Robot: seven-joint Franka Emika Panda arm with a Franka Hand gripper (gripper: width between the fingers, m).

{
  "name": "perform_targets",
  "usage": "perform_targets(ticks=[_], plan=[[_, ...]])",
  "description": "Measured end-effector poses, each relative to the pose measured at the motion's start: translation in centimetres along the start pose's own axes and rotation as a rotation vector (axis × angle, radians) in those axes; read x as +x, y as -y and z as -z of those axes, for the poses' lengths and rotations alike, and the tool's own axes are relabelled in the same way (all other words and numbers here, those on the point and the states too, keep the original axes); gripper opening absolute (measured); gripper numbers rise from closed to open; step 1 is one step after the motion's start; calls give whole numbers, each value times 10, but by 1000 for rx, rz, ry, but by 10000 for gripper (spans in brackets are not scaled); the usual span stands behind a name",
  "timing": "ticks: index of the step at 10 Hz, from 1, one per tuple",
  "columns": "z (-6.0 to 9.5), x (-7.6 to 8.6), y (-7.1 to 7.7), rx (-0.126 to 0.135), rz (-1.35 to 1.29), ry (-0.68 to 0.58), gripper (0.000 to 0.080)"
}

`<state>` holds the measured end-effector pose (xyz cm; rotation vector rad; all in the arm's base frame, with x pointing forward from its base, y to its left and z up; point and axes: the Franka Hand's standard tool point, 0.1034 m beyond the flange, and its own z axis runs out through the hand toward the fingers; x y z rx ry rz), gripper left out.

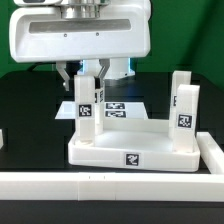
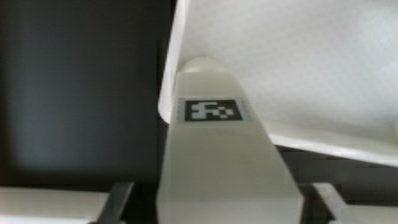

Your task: Assemble desk

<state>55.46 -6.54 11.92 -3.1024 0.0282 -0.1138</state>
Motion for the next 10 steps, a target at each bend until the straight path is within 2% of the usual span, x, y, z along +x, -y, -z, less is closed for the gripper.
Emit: perform_targets(ticks=[4,10], plan=[[0,0,-2,0,-516,2,291],[-2,-1,6,2,-1180,41,291]])
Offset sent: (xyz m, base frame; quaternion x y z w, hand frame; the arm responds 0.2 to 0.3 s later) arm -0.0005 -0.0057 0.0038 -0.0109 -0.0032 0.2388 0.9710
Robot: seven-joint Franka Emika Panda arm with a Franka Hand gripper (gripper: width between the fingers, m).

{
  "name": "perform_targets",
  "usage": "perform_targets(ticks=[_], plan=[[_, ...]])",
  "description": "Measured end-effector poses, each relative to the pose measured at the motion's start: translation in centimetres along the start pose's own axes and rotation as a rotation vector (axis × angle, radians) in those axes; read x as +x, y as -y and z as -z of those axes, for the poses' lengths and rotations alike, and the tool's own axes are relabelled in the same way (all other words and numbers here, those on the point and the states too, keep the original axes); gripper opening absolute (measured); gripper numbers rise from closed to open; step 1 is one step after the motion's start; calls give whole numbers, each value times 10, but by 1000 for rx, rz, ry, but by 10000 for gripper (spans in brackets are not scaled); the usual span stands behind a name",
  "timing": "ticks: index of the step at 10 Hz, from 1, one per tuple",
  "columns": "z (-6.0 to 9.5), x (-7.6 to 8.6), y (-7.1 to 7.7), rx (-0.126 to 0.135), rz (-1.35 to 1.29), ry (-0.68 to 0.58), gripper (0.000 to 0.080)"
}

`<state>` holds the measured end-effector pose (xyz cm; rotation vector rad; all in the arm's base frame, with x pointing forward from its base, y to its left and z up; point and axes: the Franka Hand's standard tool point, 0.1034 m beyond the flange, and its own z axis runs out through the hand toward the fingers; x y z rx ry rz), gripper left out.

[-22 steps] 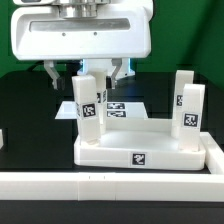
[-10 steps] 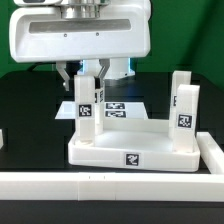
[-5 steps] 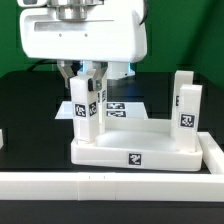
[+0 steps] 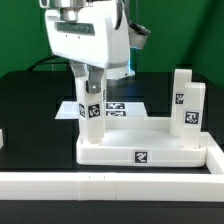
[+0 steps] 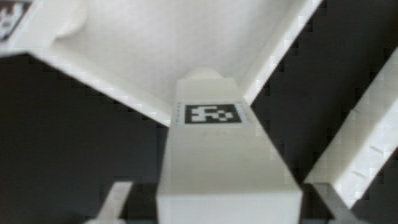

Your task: Assemble desk

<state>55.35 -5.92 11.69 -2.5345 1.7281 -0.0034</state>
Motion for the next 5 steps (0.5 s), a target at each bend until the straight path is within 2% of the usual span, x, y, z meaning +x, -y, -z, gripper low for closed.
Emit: perform_targets(ticks=[4,5], plan=[[-1,1,2,6,-180,2,291],[-1,0,2,6,-184,3,382]])
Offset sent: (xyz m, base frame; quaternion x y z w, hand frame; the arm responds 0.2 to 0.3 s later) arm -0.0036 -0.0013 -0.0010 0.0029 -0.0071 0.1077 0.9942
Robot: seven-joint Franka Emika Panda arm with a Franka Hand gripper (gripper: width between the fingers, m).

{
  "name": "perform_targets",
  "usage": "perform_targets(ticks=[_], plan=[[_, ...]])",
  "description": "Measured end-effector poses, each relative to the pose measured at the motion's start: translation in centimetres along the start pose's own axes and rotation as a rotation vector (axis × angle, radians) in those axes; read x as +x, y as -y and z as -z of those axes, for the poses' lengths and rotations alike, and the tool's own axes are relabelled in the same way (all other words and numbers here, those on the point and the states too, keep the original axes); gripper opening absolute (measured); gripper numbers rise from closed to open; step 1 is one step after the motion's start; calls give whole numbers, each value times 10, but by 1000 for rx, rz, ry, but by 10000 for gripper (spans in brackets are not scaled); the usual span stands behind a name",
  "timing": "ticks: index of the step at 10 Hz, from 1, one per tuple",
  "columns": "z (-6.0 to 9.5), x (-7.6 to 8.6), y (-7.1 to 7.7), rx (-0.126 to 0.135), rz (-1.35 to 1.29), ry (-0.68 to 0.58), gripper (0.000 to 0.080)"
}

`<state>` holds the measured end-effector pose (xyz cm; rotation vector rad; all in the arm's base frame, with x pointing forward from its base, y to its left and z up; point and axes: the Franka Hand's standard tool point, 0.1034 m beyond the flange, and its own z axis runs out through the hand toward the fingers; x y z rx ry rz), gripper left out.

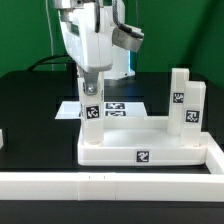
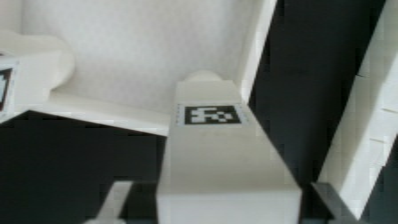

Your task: Assemble desk

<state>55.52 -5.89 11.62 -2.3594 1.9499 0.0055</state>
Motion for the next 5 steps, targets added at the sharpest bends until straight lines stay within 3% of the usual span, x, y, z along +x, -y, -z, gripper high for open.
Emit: perform_targets(ticks=[1,2,3,4,5], plan=[[-1,0,0,-1,42,0,382],[-1,0,0,-1,57,-1,558],[-2,0,-1,-1,128,-3,558],[-3,0,-1,-2,261,-3,635],[-3,-2,-1,-2,393,-3,645]])
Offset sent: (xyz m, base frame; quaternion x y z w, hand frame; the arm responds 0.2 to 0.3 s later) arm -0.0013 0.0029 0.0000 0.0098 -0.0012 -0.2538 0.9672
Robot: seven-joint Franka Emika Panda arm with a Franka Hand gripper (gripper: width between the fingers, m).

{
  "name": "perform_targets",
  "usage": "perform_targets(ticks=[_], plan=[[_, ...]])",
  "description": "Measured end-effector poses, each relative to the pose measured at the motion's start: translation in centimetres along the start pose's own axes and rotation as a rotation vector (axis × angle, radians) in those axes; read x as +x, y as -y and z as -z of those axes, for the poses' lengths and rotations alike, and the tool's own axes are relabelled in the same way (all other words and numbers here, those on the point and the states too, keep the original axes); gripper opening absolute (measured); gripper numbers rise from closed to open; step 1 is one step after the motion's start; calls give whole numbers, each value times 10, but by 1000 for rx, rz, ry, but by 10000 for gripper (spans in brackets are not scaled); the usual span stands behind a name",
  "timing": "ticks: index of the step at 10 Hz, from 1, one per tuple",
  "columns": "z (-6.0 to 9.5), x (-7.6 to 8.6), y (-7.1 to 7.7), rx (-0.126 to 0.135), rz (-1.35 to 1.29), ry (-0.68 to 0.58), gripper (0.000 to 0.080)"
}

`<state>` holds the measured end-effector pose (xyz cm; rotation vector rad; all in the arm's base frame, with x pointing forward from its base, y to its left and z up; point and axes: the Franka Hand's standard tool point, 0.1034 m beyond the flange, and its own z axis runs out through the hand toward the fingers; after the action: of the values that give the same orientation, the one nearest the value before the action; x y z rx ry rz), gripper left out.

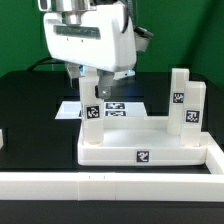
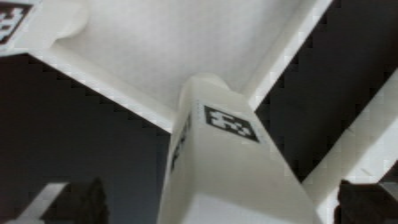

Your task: Assemble desk

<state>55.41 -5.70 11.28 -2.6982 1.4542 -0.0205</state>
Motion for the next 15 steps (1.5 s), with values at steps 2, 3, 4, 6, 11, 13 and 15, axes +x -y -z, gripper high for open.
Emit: perform_targets(ticks=[2,3,4,6,11,13,15], plan=[[0,-1,3,7,189,-10,648],[0,-1,3,6,331,-10,649],[0,-1,4,6,472,-12,649],[0,-2,4,3,657,-13,649],[0,0,3,-6,901,-14,519],[0,0,3,-6,901,-14,287],[0,0,3,-6,901,-14,288]])
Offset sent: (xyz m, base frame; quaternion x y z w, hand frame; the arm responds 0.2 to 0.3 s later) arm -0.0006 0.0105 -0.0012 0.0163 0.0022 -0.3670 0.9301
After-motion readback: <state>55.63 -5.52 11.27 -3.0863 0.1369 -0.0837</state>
